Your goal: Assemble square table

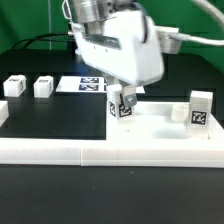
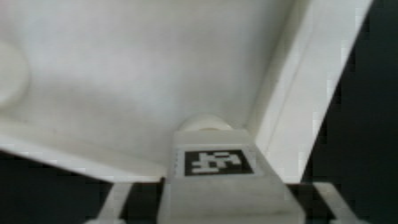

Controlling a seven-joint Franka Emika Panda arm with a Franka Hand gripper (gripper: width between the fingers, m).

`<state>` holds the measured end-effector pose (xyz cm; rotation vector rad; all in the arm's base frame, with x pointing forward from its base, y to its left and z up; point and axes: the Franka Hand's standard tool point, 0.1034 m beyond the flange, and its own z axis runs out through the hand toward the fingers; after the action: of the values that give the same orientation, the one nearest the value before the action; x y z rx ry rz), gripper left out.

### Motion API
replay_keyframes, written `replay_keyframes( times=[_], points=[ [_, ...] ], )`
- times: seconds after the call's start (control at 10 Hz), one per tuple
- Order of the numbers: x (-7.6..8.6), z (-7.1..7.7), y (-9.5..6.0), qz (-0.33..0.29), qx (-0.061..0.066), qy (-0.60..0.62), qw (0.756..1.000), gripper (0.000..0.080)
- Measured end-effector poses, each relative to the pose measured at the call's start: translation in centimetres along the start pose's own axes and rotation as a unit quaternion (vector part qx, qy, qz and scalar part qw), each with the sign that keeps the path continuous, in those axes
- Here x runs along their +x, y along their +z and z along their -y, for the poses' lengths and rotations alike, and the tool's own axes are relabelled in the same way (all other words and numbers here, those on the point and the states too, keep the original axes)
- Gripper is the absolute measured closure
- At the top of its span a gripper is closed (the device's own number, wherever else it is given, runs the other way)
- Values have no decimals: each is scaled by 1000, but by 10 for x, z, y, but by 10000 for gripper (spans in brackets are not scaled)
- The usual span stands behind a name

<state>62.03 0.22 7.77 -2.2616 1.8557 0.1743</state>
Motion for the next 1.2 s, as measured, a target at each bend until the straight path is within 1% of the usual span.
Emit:
replay_keyframes(
  times=[0.1, 0.2, 0.4, 0.5, 0.7, 0.8, 0.9, 1.0, 1.1, 1.2],
  points=[
    [-2, 0, 1, 5, 3, 73, 997, 507],
    [-3, 2, 2, 12, 11, 129, 991, 507],
    [-4, 4, 2, 13, 14, 201, 979, 506],
    [-4, 4, 2, 13, 14, 211, 977, 506],
    [-4, 3, 3, 13, 14, 188, 982, 506],
    [-4, 2, 3, 12, 12, 172, 985, 332],
    [-1, 1, 2, 12, 10, 69, 997, 210],
    [-3, 1, 3, 3, 6, 1, 1000, 166],
    [-10, 1, 4, -10, -6, -65, 998, 166],
    [-10, 1, 5, -7, -4, -95, 995, 153]
  ],
)
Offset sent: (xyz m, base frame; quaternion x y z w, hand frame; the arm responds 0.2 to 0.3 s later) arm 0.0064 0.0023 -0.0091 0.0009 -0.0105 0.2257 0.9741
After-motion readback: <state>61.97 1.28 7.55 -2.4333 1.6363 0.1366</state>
